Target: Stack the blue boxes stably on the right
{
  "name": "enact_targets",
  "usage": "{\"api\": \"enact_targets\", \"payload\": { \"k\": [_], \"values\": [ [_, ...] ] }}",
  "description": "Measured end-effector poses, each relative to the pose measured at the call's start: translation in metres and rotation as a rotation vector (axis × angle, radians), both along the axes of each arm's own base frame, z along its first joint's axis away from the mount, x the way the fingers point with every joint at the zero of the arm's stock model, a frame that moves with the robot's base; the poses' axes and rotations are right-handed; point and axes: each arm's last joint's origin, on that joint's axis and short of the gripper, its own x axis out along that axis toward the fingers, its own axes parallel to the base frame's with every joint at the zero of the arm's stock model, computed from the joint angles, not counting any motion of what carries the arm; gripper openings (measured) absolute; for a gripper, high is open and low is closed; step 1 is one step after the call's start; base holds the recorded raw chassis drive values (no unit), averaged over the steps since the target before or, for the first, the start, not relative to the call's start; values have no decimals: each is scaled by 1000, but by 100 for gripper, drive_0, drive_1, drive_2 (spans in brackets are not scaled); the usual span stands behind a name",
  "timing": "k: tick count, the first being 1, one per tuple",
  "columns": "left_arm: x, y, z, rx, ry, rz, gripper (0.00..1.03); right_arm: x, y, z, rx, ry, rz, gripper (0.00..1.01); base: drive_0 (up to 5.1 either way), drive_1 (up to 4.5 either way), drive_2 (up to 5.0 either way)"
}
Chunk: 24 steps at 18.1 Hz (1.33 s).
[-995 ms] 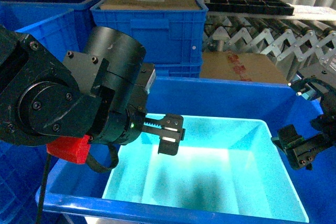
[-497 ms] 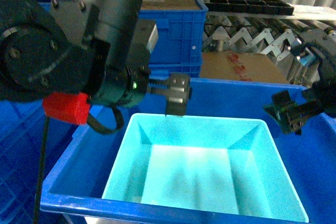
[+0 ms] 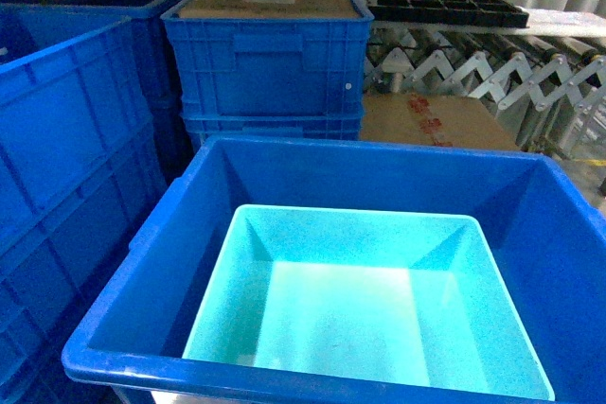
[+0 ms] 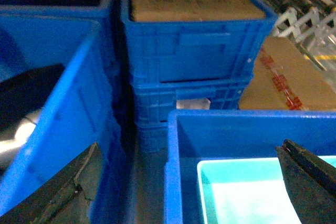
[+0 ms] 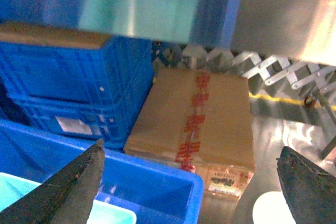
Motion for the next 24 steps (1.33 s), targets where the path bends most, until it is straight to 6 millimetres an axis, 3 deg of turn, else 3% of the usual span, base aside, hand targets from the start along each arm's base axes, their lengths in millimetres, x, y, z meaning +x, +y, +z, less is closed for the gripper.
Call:
{"api": "enact_targets", "payload": {
  "k": [2,4,7,9,12,13,14,17,22,24],
  "values": [
    [-50,6,44,-55,-107,-40,98,-54,16,38,34,-66,39,98,0,0,0],
    [-80,0,61,-117,-150,-65,98,-87,28,48,71,-56,42,98,0,0,0],
    [-106,-6,68,-197,-162,-53,98,-131,48,63,104,-67,57,98,0,0,0],
    [-111,0,71,-217,-190,15,98,-144,58,70,102,-119,61,98,0,0,0],
    [-109,0,69,-223,-180,21,98,-138,58,62,104,-82,50,98,0,0,0],
    [-109,-1,69,-221,-184,23,98,-139,60,60,84,-133,-27,92,0,0,0],
    [-112,2,66,-185,-253,70,89,-146,62,54,63,-177,-106,83,0,0,0],
    [-125,22,19,-35,-257,134,60,-165,59,11,39,-184,-218,54,0,0,0],
    [-131,29,-5,-7,-256,117,40,-172,60,-18,29,-149,-214,33,0,0,0],
    [-138,37,-33,8,-239,116,15,-184,60,-39,29,-157,-215,7,0,0,0]
  ]
}}
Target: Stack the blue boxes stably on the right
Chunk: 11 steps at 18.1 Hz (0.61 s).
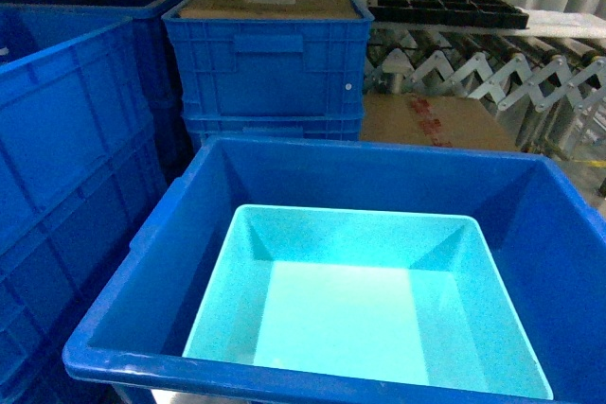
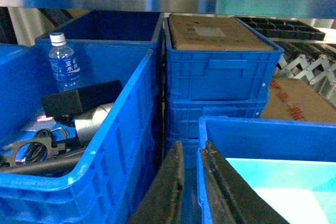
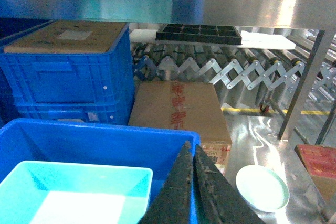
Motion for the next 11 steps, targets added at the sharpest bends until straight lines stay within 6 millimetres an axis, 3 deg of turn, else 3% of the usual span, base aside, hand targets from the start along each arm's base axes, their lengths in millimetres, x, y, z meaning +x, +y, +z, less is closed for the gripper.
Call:
{"api": "enact_targets", "payload": {
  "k": [1,5,11],
  "values": [
    [-4,3,-8,-1,-6,3,2,-5,0,-7,-3,-8,0,2,0,0,0],
    [-15,20,-38,0,-3,8,2,-20,0,-37,-4,4,0,2,0,0,0],
    [-25,19,-59,0,-5,-5,2,-35,0,-58,-4,9,0,2,0,0,0]
  ]
}}
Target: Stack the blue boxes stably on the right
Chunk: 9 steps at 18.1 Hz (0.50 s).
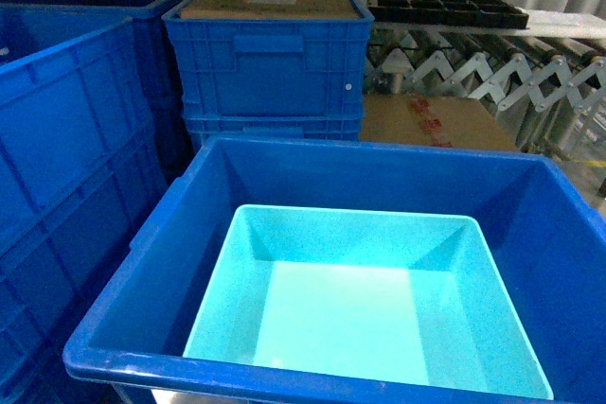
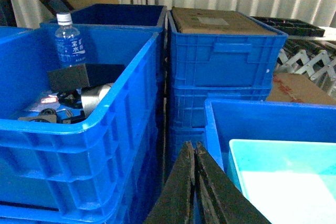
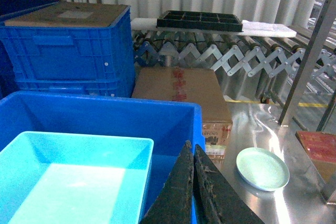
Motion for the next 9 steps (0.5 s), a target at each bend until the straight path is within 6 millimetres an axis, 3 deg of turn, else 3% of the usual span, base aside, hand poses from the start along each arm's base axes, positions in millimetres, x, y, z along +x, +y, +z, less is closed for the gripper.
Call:
{"api": "enact_targets", "payload": {
  "k": [5,6,7,9],
  "values": [
    [-6,0,-10,0,1,0,2,-8,0,-11,0,-22,0,2,0,0,0],
    [-14,0,-20,1,47,-6,2,-9,0,-12,0,-18,0,2,0,0,0],
    [-16,0,-13,2,-30,0,2,-11,0,-11,0,-21,-1,2,0,0,0],
    [-16,0,-17,2,5,0,2,-13,0,-12,0,-20,0,2,0,0,0]
  ]
}}
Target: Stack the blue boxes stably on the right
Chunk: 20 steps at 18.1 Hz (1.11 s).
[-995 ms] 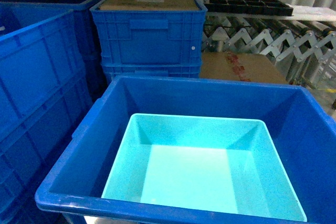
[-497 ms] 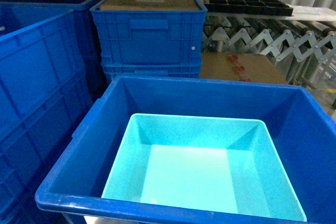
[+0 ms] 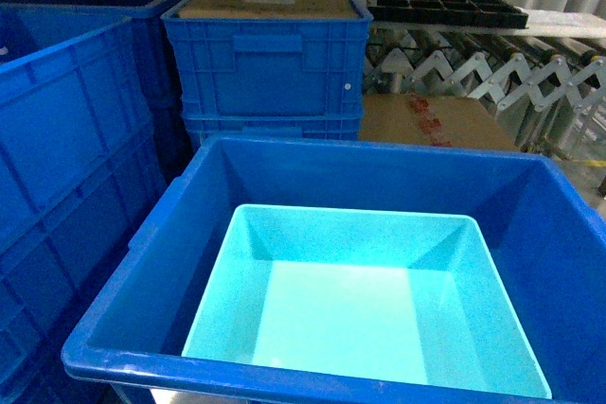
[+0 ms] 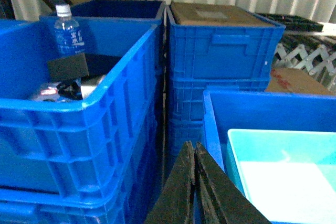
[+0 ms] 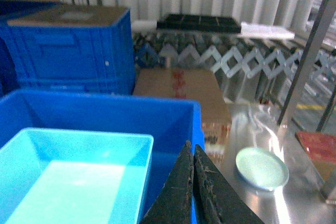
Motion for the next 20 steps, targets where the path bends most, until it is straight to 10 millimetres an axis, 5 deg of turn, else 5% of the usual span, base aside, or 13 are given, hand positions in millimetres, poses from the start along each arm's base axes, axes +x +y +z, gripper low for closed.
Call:
{"api": "enact_targets", "payload": {
  "k": [9,10,17,20],
  "values": [
    [0,0,1,0,-9,0,2,-10,0,-3,0,10,0,2,0,0,0],
    [0,0,1,0,-9,0,9,-10,0,-3,0,10,0,8,0,0,0],
    [0,0,1,1,-9,0,100,-10,0,-3,0,10,0,100,0,0,0],
    [0,0,1,1,-9,0,98,-10,0,-3,0,10,0,98,0,0,0]
  ]
}}
